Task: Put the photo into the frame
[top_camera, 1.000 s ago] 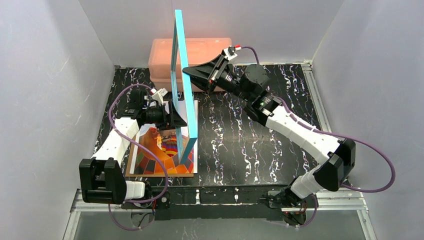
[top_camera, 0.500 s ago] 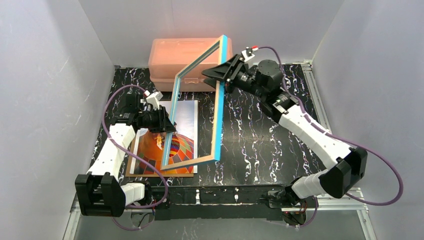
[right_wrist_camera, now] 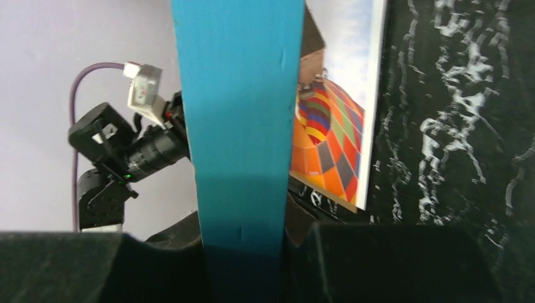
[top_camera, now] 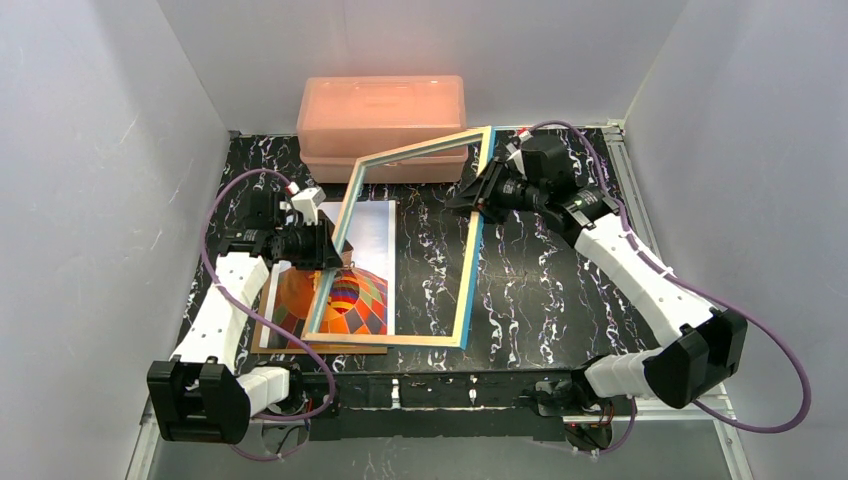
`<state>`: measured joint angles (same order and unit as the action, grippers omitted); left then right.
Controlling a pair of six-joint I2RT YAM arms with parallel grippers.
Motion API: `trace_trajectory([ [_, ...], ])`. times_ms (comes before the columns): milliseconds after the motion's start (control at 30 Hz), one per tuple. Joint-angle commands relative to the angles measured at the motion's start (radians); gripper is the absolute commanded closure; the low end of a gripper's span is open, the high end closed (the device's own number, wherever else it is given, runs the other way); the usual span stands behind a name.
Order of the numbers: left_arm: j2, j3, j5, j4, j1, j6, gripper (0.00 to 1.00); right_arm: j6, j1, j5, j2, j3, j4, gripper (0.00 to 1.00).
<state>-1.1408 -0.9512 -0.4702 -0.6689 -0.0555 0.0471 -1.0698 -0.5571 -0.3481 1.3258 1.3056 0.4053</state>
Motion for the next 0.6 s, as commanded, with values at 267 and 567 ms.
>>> trace_trajectory([
  [267, -0.023, -0.059, -0.040, -0.082, -0.007, -0.113, 0.50, 0.138, 0.233, -0.223, -0.091, -0.130, -0.015, 0.96],
  [567, -0.035, -0.065, -0.012, -0.099, -0.007, -0.133, 0.48, 0.381, 0.263, -0.357, 0.051, -0.010, 0.162, 0.98],
])
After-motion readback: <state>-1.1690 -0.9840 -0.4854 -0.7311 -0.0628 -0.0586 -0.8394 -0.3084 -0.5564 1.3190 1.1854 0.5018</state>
